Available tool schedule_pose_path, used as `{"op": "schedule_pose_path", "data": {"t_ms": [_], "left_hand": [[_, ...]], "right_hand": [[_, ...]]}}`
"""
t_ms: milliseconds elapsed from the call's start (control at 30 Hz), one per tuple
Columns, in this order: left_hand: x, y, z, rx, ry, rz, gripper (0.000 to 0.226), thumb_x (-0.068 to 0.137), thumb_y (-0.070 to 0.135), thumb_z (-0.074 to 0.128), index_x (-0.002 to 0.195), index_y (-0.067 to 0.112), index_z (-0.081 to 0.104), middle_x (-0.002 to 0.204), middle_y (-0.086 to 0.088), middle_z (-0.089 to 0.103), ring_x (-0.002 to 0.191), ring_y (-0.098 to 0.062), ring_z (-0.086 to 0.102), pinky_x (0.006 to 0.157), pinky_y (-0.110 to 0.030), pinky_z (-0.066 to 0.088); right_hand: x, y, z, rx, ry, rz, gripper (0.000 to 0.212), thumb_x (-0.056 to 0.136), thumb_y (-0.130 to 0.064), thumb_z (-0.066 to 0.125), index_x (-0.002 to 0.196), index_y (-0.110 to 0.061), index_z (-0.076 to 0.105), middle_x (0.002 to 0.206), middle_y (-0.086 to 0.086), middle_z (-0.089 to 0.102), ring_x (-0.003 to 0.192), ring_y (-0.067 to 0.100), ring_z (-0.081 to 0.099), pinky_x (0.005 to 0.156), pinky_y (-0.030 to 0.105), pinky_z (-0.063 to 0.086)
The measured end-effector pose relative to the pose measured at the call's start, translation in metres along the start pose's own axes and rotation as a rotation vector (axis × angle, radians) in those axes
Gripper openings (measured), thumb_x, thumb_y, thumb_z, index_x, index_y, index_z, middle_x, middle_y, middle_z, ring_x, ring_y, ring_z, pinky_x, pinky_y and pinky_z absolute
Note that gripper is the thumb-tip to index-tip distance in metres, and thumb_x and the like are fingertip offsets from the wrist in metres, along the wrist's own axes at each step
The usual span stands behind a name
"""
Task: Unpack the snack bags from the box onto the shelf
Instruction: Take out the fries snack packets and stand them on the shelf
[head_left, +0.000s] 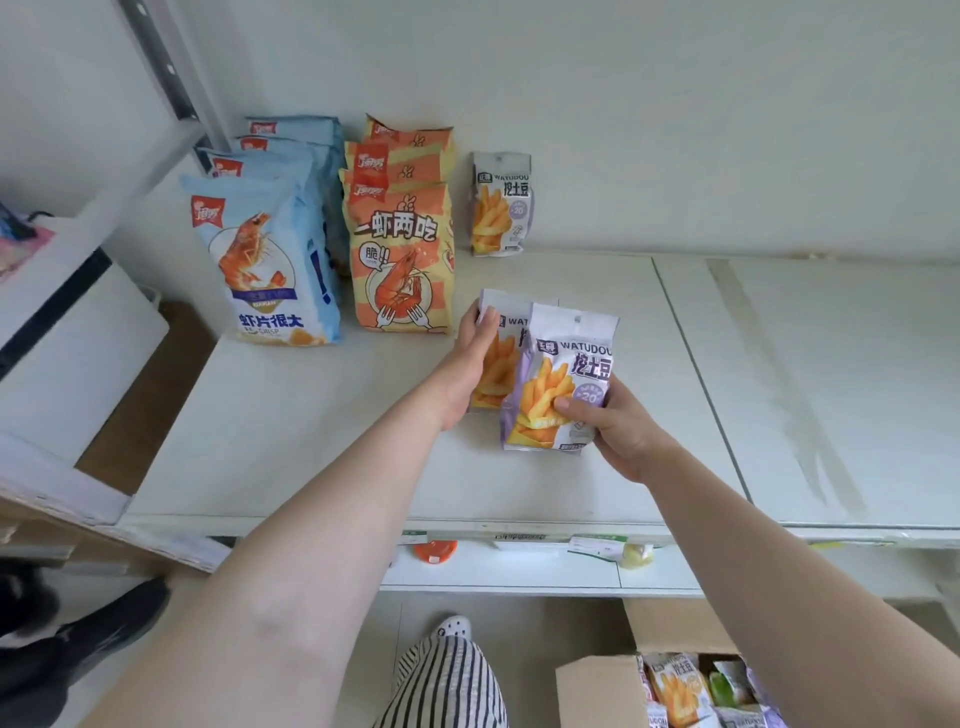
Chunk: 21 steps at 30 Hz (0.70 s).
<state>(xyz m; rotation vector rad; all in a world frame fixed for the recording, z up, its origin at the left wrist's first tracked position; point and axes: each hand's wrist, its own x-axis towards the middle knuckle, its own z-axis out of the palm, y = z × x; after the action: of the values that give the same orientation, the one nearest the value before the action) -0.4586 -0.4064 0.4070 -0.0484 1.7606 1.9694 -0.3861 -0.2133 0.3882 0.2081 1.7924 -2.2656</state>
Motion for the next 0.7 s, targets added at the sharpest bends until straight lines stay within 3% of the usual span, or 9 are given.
{"op": "schedule_pose_path", "data": {"t_ms": [67,133,233,367,467,567,700], "left_hand": [[-0.014,0.005,0.007,0.039,-0.052,0.093,0.093,0.07,0.076,0.057,0.146,0.049,0.011,0.15,0.017,0.033,0.138,-0.014,0.036,0.107,-0.045,0.036],[-0.019,0.001,0.007,0.091,-0.128,0.153,0.102,0.072,0.054,0.074,0.148,0.042,0.007,0.144,0.013,0.042,0.13,-0.014,0.047,0.094,-0.039,0.049],[-0.019,-0.005,0.012,0.09,-0.136,0.248,0.085,0.075,0.028,0.07,0.143,0.033,0.018,0.139,0.002,0.048,0.122,-0.01,0.053,0.097,-0.028,0.049],[-0.009,0.004,0.023,0.071,-0.023,0.368,0.057,0.085,0.019,0.068,0.131,0.019,0.034,0.127,-0.008,0.055,0.114,-0.022,0.058,0.095,-0.034,0.051],[0.004,0.006,0.023,0.229,-0.01,0.383,0.043,0.091,0.013,0.064,0.123,0.017,0.035,0.11,0.0,0.058,0.097,-0.014,0.057,0.087,-0.029,0.049],[0.012,0.001,0.022,0.36,0.001,0.401,0.043,0.092,0.017,0.063,0.124,0.012,0.035,0.114,-0.002,0.057,0.102,-0.014,0.057,0.091,-0.029,0.047],[0.019,-0.001,0.023,0.461,0.045,0.465,0.033,0.093,0.02,0.061,0.116,0.018,0.036,0.112,-0.003,0.058,0.1,-0.014,0.057,0.081,-0.019,0.046]], "right_hand": [[0.003,0.005,0.009,-0.049,0.051,-0.026,0.076,0.07,0.004,0.079,0.133,-0.009,0.04,0.115,0.011,0.066,0.108,0.029,0.064,0.093,0.041,0.054],[0.005,0.005,0.016,-0.089,0.04,-0.048,0.083,0.073,0.009,0.075,0.139,-0.012,0.029,0.115,0.005,0.064,0.108,0.024,0.063,0.087,0.035,0.055],[0.009,0.0,0.024,-0.126,-0.079,-0.104,0.093,0.072,0.01,0.075,0.147,-0.015,0.025,0.121,0.0,0.064,0.108,0.015,0.064,0.082,0.028,0.055],[0.014,-0.01,0.018,-0.134,-0.059,-0.205,0.086,0.072,0.013,0.073,0.143,-0.014,0.032,0.117,0.0,0.066,0.105,0.017,0.065,0.082,0.031,0.055],[0.018,-0.015,0.006,-0.232,-0.062,-0.233,0.09,0.067,0.008,0.078,0.141,-0.019,0.035,0.13,0.011,0.059,0.111,0.02,0.063,0.084,0.035,0.056],[0.022,-0.012,-0.003,-0.33,-0.077,-0.177,0.111,0.059,0.003,0.083,0.149,-0.022,0.022,0.144,0.013,0.045,0.119,0.018,0.059,0.084,0.032,0.056],[0.022,-0.005,-0.006,-0.422,-0.098,-0.184,0.13,0.053,0.0,0.087,0.152,-0.022,0.006,0.152,0.006,0.034,0.13,0.015,0.051,0.089,0.027,0.054]]}}
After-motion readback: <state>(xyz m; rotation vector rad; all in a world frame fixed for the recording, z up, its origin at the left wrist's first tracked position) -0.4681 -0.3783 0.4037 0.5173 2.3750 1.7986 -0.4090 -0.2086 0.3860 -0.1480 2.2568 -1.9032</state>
